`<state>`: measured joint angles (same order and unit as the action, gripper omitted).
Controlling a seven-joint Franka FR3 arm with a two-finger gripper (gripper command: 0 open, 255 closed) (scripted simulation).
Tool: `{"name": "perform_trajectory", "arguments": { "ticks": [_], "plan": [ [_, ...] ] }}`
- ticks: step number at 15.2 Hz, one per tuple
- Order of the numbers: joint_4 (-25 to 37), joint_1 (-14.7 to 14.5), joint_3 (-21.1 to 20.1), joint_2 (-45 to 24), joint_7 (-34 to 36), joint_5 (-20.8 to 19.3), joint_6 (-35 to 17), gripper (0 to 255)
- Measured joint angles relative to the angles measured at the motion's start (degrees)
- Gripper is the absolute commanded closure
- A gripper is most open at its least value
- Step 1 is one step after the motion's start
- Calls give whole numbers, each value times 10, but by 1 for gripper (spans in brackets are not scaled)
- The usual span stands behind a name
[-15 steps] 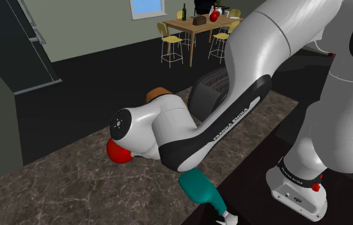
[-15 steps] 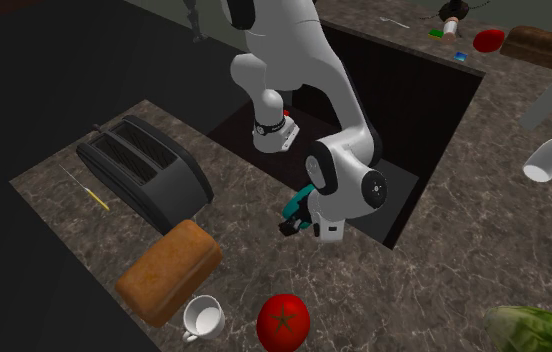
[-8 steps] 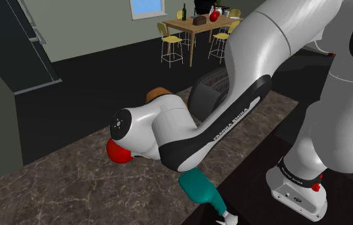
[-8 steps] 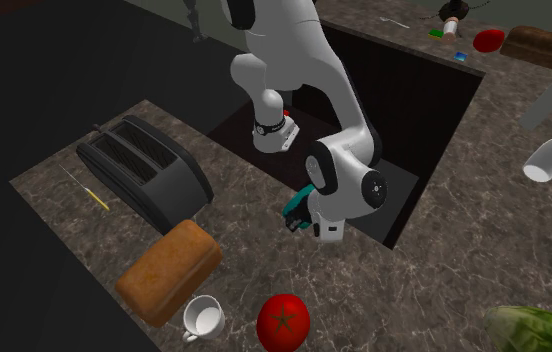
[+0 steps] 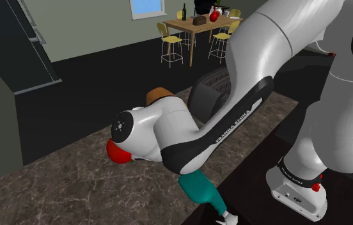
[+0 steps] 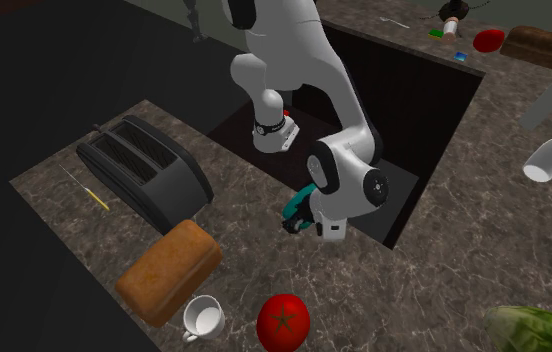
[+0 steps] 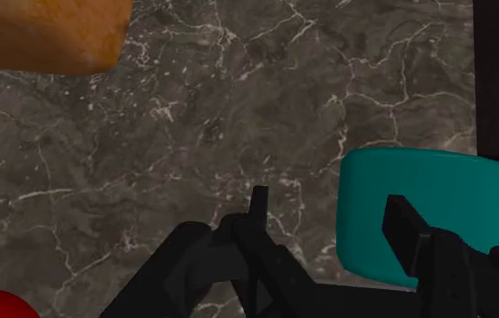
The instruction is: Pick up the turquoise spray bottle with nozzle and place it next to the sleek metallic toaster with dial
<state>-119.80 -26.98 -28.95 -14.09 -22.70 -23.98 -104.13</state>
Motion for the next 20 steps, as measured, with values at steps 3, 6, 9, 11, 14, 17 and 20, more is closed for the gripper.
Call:
{"name": "perform_trajectory", "arguments": {
  "ticks": [3, 6, 9, 11, 14, 17, 20],
  "plan": [
    [-58, 0, -26, 24, -71, 5, -64, 0],
    [-131, 5, -52, 61, -170, 19, -144, 0],
    [-203, 3, -79, 104, -280, 51, -224, 0],
    [-254, 1, -91, 135, -368, 82, -280, 0],
    [-346, -26, -101, 198, -521, 167, -365, 0],
    [-413, -71, -86, 233, -666, 246, -429, 0],
    [-424, -64, -87, 211, -675, 229, -464, 0]
  ]
}}
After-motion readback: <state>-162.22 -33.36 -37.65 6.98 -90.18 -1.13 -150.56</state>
